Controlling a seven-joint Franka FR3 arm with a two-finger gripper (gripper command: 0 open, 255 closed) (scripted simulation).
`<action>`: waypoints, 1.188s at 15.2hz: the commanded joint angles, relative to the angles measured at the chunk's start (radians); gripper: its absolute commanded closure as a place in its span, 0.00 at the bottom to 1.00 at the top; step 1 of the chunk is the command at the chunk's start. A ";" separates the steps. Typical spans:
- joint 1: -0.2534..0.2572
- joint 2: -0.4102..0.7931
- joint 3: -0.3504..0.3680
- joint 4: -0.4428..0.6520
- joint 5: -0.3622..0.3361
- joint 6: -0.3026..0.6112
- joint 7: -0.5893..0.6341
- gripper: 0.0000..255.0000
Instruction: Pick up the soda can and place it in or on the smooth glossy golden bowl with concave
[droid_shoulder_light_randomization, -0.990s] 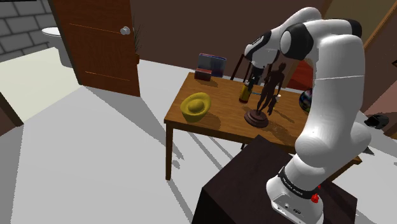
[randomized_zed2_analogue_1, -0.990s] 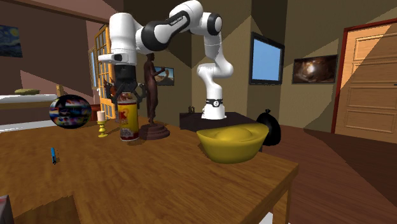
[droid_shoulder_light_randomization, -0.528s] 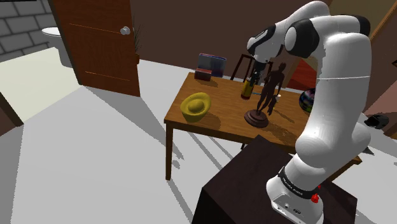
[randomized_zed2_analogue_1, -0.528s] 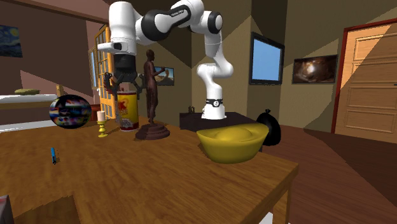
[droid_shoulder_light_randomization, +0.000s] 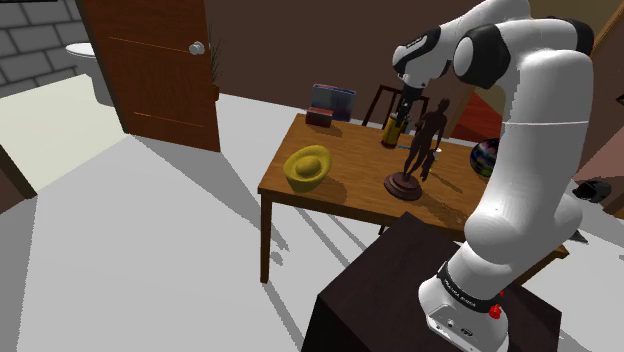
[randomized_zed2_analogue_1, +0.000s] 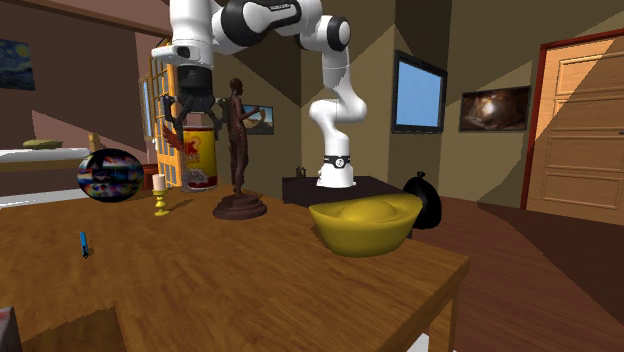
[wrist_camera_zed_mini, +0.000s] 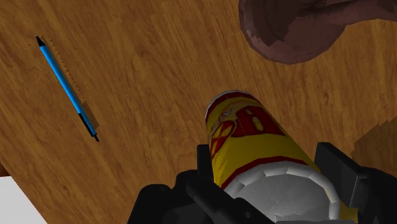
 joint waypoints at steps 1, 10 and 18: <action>0.002 -0.010 -0.003 0.015 -0.006 -0.023 0.005 1.00; 0.003 -0.041 -0.013 0.083 -0.026 -0.119 0.019 1.00; 0.162 -0.184 0.017 -0.070 -0.103 -0.085 0.210 1.00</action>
